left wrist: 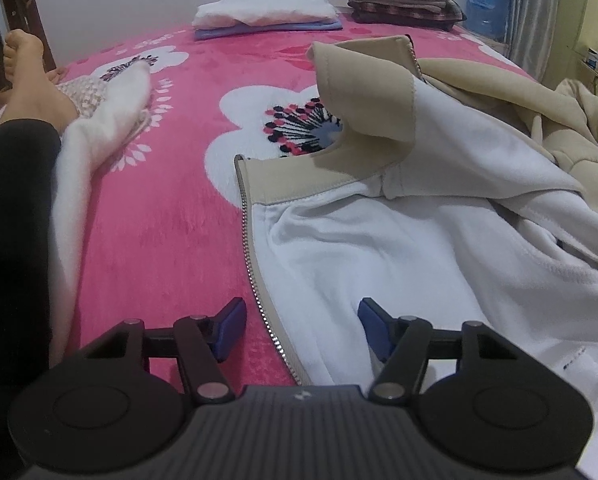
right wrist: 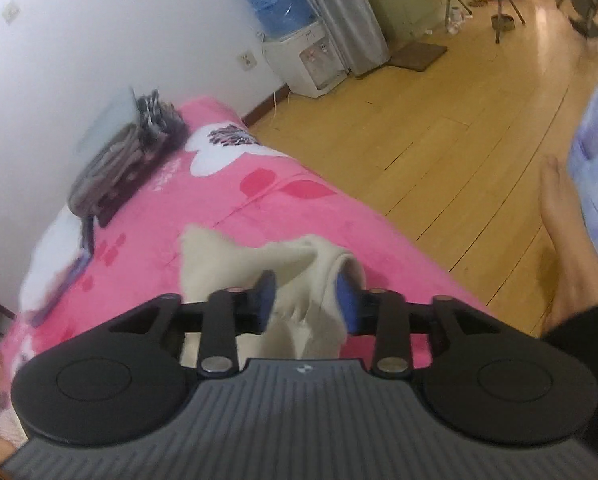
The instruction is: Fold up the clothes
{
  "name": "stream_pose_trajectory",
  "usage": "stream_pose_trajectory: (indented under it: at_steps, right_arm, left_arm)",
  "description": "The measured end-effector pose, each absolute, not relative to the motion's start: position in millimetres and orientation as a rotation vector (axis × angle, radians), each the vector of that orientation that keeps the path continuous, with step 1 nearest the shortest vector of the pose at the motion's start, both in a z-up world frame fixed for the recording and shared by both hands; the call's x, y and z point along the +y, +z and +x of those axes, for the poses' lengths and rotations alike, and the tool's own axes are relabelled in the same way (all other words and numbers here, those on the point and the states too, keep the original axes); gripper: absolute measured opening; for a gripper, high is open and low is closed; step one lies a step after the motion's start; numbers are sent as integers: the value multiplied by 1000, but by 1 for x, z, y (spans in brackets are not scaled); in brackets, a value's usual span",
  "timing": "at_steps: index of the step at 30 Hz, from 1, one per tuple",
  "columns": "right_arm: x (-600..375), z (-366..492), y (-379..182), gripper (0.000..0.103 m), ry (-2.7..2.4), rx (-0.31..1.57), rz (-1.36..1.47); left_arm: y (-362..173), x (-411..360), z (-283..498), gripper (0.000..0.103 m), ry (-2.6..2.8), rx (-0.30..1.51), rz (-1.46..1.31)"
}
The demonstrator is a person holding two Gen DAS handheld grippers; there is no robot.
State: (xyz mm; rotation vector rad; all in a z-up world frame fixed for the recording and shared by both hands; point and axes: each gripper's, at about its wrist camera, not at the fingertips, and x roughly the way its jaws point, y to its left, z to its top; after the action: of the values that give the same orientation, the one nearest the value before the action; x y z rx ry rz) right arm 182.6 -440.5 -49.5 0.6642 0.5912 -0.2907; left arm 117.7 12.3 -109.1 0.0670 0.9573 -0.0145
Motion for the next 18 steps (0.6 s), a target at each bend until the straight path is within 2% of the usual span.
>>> stream_pose_trajectory:
  at_steps: [1,2,8,13,15,18]
  right_arm:
    - [-446,177,-55,48,-303,603,690]
    - [-450,168,-56,50,-312,596,707]
    - [-425,99,-11,55,-231,398,571]
    - [-312,123,2,57,194,506,174]
    - [-261,137,-4,57,351,544,19]
    - [-196,161,-24,58,483,620,-196]
  left_arm:
    - [-109,13,119,63,-12,956,67]
    - [-108,13,121,62,-8,953,64]
    - [-100,14,140,62,27,934,70]
    - [-99,14,163,49,78,914,68]
    - [-100,16,166,38,90,912,64]
    - [-107,22,166,28,94,923,58]
